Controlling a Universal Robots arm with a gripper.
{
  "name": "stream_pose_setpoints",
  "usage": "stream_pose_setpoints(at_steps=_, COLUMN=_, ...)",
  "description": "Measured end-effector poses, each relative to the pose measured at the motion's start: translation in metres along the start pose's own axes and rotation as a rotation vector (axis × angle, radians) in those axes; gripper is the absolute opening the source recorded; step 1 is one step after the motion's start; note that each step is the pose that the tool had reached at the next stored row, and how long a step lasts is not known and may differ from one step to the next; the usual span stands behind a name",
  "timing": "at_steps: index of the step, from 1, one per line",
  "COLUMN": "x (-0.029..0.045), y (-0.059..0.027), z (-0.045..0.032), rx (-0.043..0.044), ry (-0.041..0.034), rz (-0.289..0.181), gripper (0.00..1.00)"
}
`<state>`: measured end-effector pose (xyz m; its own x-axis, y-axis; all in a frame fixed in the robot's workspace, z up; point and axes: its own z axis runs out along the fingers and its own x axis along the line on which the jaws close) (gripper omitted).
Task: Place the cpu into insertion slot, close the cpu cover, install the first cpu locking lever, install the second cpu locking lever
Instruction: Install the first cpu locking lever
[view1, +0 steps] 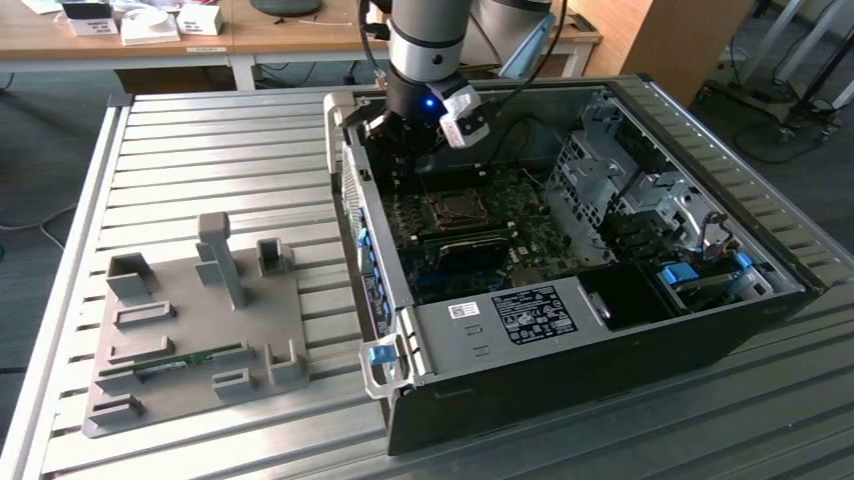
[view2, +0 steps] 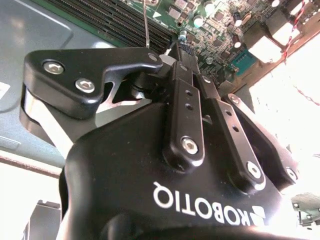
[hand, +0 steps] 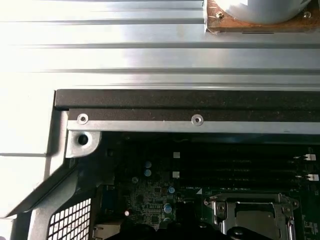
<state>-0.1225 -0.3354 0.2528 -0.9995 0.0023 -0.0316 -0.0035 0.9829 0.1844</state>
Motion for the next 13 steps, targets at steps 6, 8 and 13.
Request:
stream_pose_setpoints(at_steps=6, x=-0.0016, y=0.0001, z=0.0001, rx=-0.0054, ry=0.0, rz=0.0, gripper=0.11)
stream_pose_setpoints(at_steps=8, x=-0.0016, y=0.0003, z=0.0001, rx=-0.0121, ry=-0.0001, rz=0.0, gripper=0.11)
stream_pose_setpoints(at_steps=13, x=-0.0016, y=0.0003, z=0.0002, rx=-0.0342, ry=-0.0002, rz=0.001, gripper=0.11)
